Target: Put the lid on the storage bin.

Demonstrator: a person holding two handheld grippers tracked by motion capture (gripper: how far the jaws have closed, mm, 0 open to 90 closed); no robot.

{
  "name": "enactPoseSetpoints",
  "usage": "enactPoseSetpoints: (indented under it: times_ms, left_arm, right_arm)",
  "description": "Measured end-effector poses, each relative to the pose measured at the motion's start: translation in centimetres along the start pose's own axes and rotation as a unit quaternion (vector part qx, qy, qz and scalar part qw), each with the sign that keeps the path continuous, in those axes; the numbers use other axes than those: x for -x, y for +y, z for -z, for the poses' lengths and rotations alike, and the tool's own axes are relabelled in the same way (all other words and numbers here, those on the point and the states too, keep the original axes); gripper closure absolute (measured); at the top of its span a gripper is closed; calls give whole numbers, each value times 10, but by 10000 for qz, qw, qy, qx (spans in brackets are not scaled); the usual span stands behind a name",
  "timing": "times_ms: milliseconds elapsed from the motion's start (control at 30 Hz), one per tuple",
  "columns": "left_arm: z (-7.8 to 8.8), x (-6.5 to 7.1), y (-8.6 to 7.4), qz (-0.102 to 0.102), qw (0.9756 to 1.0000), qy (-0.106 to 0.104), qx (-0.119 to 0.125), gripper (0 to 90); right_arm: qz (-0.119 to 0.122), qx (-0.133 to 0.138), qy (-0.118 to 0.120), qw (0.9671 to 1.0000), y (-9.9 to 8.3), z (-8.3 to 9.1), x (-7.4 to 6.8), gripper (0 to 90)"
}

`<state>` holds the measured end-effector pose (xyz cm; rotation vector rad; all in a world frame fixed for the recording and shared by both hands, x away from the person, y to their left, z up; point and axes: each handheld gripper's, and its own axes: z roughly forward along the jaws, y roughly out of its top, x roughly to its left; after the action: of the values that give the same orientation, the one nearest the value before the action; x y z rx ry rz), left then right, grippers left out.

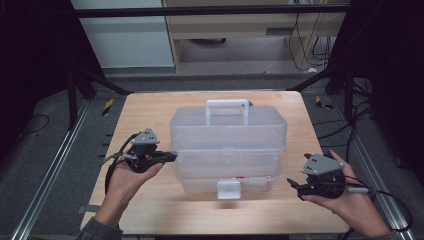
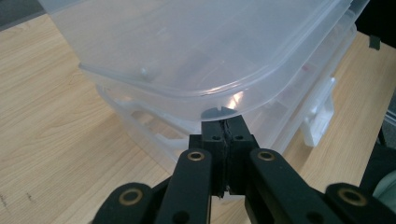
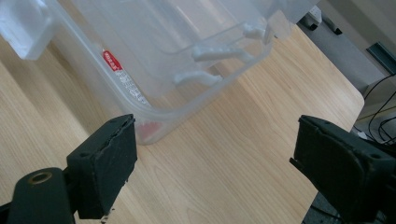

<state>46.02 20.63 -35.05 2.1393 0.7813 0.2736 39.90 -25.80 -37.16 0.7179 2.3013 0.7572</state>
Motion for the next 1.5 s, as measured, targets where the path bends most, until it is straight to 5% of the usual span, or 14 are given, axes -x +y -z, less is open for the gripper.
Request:
enactPoseSetpoints:
  times_ms: [900, 1500]
  left_arm:
    - [-8, 2, -29, 99, 9999, -12, -34, 893]
    - [-12, 1, -40, 66, 9998, 62, -171, 894]
  right_arm:
    - [-194, -178, 19, 9997, -27, -14, -9, 145]
    - [-492, -397, -29, 9980, -29, -52, 7, 153]
